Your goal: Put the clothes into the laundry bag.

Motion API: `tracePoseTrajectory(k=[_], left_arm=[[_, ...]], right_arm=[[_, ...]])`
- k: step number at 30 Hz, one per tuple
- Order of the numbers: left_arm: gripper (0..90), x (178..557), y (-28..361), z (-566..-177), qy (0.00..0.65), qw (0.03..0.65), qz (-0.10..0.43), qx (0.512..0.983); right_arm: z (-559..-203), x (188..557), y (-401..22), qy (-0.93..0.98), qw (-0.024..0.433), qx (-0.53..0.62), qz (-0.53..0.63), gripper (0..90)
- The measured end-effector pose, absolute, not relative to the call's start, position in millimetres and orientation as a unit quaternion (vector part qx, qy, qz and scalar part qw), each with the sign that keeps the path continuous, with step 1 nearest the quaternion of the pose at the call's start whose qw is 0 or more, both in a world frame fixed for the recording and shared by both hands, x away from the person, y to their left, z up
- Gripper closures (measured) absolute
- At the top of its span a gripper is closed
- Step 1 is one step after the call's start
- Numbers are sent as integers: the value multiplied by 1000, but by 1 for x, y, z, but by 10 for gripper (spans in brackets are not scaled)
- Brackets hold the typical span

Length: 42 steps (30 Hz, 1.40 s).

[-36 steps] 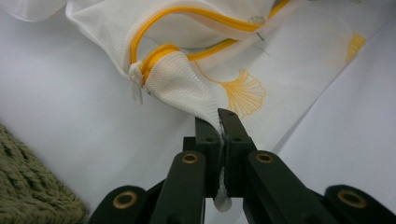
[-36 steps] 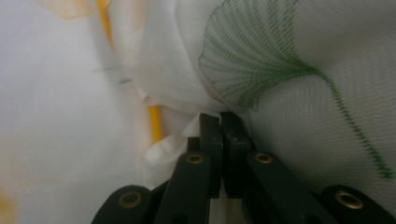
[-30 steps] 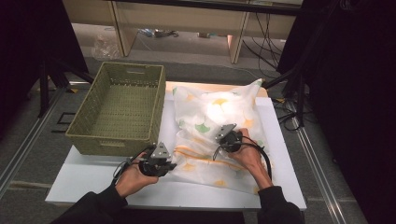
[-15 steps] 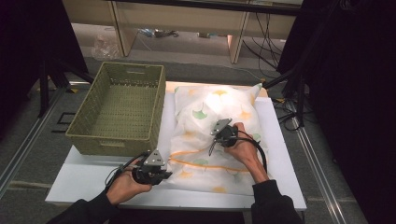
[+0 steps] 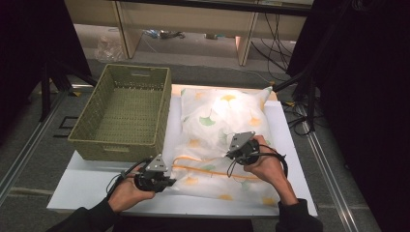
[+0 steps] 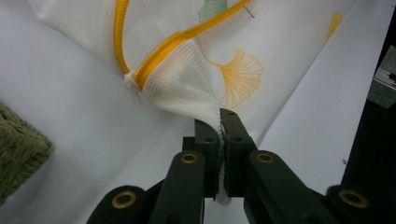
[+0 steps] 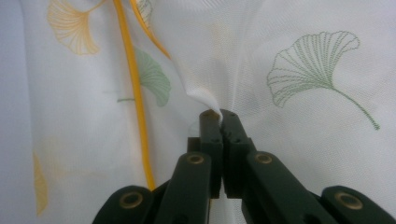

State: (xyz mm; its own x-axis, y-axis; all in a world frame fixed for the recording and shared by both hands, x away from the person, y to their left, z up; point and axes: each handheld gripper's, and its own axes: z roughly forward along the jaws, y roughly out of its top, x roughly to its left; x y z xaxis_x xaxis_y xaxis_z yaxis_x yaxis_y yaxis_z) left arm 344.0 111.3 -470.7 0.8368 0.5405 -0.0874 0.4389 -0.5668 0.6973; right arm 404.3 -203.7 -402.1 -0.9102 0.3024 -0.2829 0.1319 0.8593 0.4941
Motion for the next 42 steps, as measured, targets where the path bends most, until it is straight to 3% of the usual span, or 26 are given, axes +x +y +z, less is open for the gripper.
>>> tracePoseTrajectory(k=[9,16,25,28,31,42], left_arm=[[869,345,113,-471,276,373,68,883],[869,348,116,-472,287,370,66,881],[868,349,117,-474,294,374,59,878],[825,348,118,-474,287,366,63,883],[726,348,121,-471,281,368,72,884],[441,344,137,-457,312,419,112,846]], right_arm=[[-431,402,-211,957,146,124,219,900],[-420,397,-212,953,150,118,234,900],[-439,396,-212,961,132,123,211,900],[-442,396,-211,962,124,128,209,900],[-443,397,-213,960,126,129,215,899],[-440,394,-218,937,136,176,271,619]])
